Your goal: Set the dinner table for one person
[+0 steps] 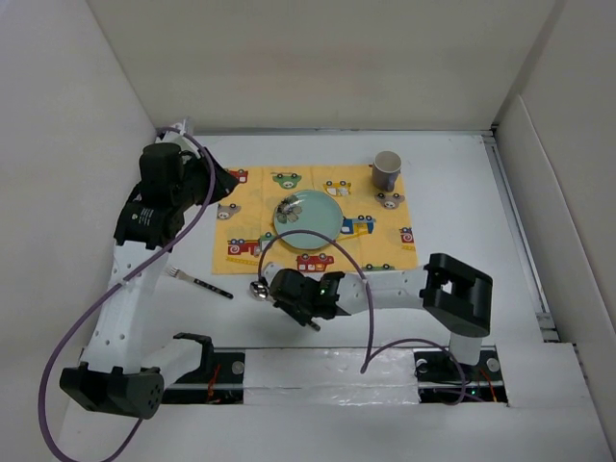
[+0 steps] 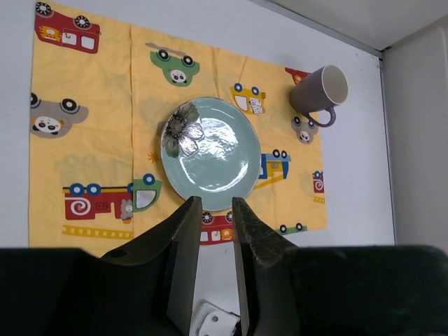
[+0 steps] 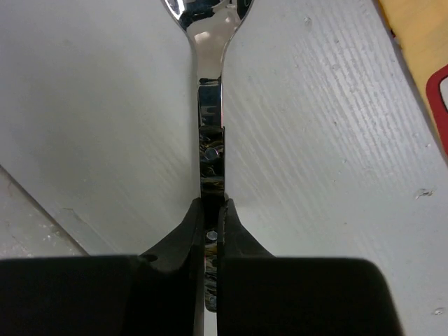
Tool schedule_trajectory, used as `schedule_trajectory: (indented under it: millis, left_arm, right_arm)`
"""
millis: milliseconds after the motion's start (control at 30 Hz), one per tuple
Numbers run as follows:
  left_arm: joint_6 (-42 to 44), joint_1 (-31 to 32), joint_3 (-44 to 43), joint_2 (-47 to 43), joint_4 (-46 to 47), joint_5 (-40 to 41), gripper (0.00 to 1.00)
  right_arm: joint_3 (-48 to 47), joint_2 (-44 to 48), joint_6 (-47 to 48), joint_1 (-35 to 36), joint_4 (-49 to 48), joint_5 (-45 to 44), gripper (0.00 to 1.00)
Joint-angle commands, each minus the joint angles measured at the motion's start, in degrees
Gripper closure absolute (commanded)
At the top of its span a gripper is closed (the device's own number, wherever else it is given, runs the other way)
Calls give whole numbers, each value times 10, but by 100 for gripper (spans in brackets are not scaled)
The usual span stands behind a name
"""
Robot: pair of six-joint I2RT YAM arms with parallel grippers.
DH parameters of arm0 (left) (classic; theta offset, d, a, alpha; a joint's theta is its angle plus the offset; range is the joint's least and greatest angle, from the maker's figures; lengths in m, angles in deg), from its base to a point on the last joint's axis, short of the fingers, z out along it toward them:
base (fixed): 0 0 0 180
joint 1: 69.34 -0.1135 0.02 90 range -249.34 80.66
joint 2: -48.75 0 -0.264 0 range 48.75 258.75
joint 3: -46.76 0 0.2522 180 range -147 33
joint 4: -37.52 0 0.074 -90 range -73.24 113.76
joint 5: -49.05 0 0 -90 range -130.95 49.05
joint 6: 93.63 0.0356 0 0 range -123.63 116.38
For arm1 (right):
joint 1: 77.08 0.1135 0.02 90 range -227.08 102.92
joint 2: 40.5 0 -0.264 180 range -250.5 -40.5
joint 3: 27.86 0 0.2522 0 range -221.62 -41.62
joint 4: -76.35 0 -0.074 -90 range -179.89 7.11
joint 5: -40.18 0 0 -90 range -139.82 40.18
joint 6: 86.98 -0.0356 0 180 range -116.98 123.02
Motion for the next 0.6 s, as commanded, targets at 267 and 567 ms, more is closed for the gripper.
schedule_trajectory:
  millis: [267,567]
  left_arm:
    - [-12,1,12,-12,-6,66,88]
    - [-91,-23,103,-34,-26,137,100]
  right_arm:
    - [-8,188,-92,-163,13,-55,100]
    - [-87,58,-170,-383,76,-66,100]
